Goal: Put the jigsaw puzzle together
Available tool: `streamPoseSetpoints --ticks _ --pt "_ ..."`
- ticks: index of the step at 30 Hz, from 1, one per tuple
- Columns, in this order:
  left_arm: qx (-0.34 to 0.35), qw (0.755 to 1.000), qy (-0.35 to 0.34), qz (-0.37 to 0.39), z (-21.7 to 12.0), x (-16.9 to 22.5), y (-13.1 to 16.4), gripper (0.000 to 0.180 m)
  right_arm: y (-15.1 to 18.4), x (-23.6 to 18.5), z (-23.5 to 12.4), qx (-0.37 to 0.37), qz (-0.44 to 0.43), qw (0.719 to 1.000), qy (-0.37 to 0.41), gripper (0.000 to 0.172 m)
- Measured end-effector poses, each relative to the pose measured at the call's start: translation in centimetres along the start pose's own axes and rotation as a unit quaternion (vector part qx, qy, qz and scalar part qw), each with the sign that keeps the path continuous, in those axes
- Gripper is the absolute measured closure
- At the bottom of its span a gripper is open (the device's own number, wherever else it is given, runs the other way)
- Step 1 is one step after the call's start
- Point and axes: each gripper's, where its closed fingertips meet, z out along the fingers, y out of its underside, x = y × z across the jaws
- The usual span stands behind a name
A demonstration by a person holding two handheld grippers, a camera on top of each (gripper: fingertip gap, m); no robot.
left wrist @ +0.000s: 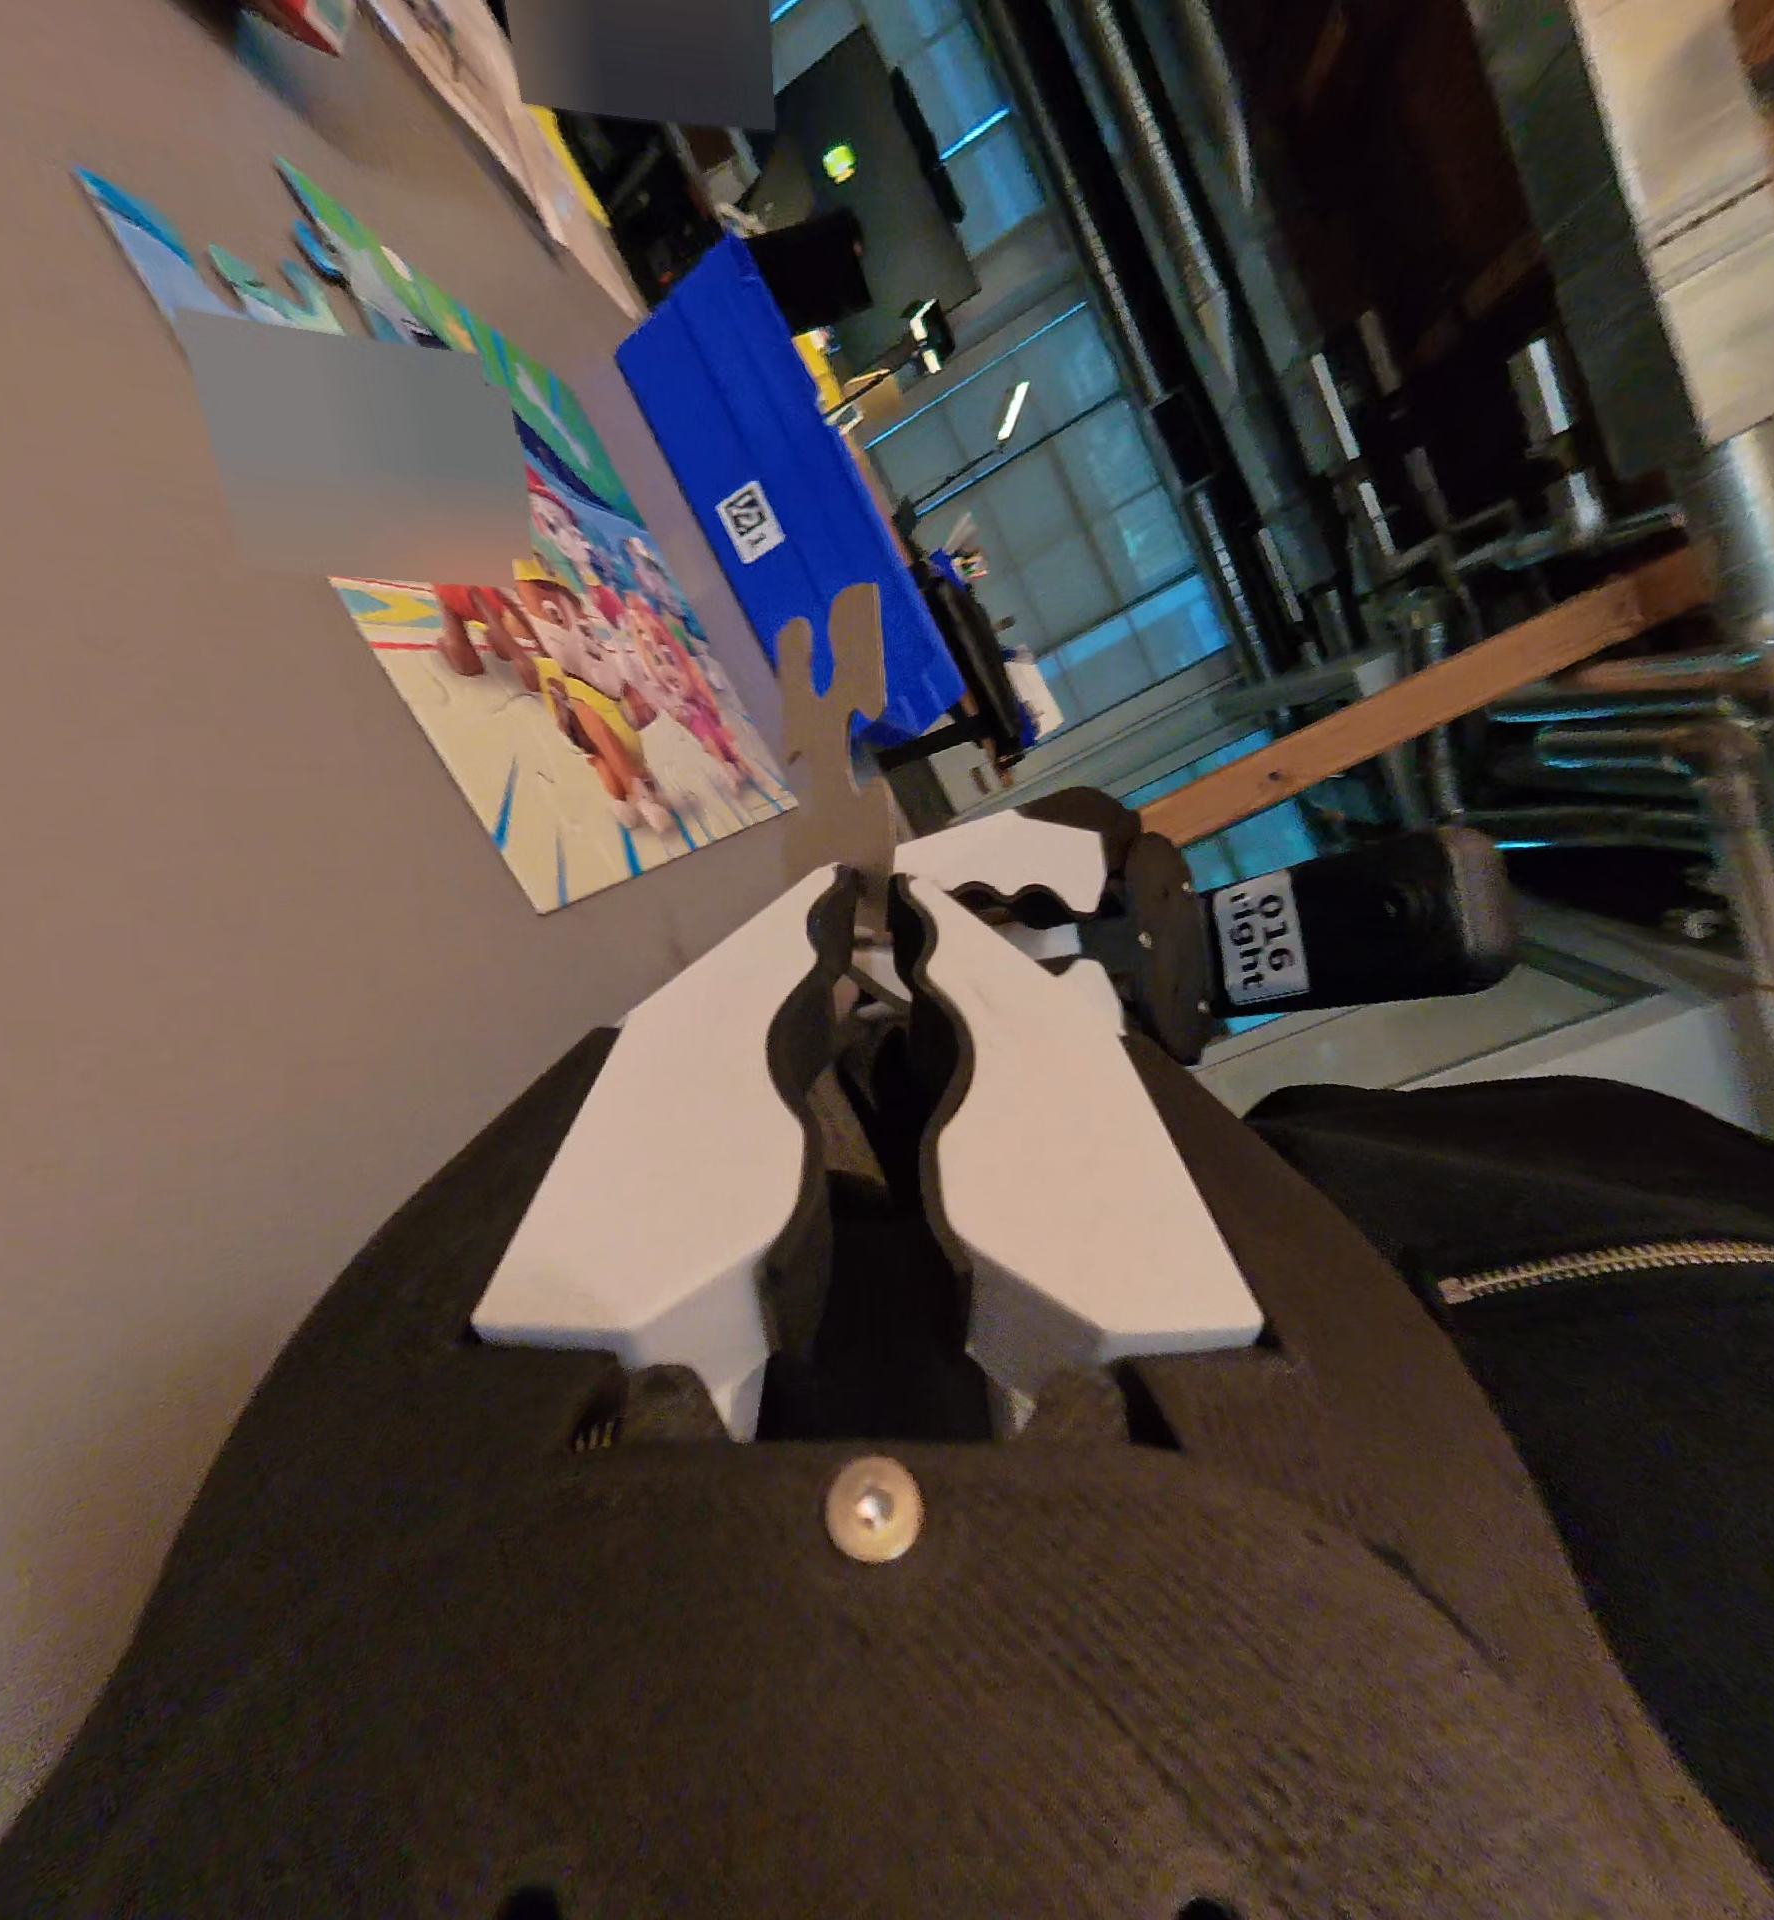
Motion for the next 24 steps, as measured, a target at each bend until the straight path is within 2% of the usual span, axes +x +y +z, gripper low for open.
streamPoseSetpoints --ticks 4,6,9,13,14,16,19,20,24 --pt "-0.031 0.998 -0.045 0.037 0.0 -1.1 -0.8 0.18 -0.7 1.8 -1.2 0.039 0.052 0.998 -0.014 0.157" --pt "-0.076 0.991 -0.082 0.076 0.3 -1.7 -0.7 0.18 -1.2 3.9 -2.1 0.062 0.078 0.995 -0.011 0.154" --pt "-0.179 0.96 -0.139 0.166 0.9 -2.6 0.7 0.18 -1.6 6.0 -2.3 0.066 0.111 0.99 -0.051 0.151" --pt "-0.264 0.924 -0.138 0.241 2.2 -1.9 1.9 0.18 -0.6 5.2 -1.2 0.003 0.133 0.977 -0.167 0.143" --pt "-0.27 0.918 -0.139 0.253 2.4 -1.9 1.8 0.18 -0.1 4.5 -1.0 -0.021 0.139 0.969 -0.202 0.139" --pt "-0.282 0.912 -0.13 0.267 2.8 -1.7 1.7 0.18 0.9 3.8 -0.7 -0.058 0.146 0.957 -0.242 0.144" --pt "-0.282 0.906 -0.138 0.283 2.8 -2.1 0.7 0.18 1.7 3.1 -0.9 -0.076 0.132 0.951 -0.27 0.167" --pt "-0.274 0.908 -0.139 0.285 2.9 -2.1 0.2 0.178 1.7 3.0 -1.1 -0.072 0.133 0.949 -0.277 0.172" --pt "-0.214 0.94 -0.092 0.25 4.0 -0.9 -1.6 0.178 1.7 3.6 -1.5 -0.044 0.186 0.94 -0.284 0.172"
